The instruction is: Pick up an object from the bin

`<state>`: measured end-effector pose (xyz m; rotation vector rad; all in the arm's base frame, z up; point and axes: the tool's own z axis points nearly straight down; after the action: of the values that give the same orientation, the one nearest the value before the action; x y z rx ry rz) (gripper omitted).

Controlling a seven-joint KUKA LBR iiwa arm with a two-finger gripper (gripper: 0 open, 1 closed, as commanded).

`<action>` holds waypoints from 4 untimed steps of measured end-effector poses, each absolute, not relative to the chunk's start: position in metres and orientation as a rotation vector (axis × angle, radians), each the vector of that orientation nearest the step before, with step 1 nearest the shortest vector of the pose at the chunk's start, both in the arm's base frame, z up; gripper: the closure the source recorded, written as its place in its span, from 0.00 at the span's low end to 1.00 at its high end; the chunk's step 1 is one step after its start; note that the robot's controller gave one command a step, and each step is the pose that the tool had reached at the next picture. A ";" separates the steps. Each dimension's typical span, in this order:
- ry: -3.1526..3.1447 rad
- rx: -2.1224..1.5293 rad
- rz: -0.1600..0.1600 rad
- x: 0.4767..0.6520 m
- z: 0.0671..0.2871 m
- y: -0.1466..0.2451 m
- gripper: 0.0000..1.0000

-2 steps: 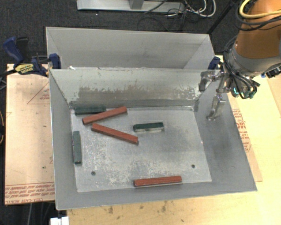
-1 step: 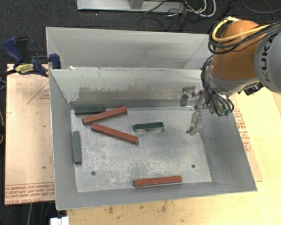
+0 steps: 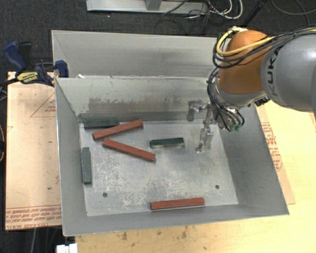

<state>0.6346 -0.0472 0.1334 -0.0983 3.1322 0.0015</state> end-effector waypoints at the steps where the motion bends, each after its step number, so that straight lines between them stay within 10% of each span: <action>1: 3.141 -0.098 0.001 0.618 0.135 0.006 0.00; 2: 3.132 -0.095 0.007 0.635 0.110 0.028 0.00; 3: 3.132 -0.197 0.001 0.644 0.071 -0.010 1.00; 4: 3.132 -0.197 0.001 0.644 0.071 -0.010 1.00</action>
Offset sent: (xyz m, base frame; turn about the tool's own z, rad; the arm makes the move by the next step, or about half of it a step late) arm 0.0084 0.0687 -0.0440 0.0140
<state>0.6440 -0.0103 0.0710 -0.1974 3.1320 0.0007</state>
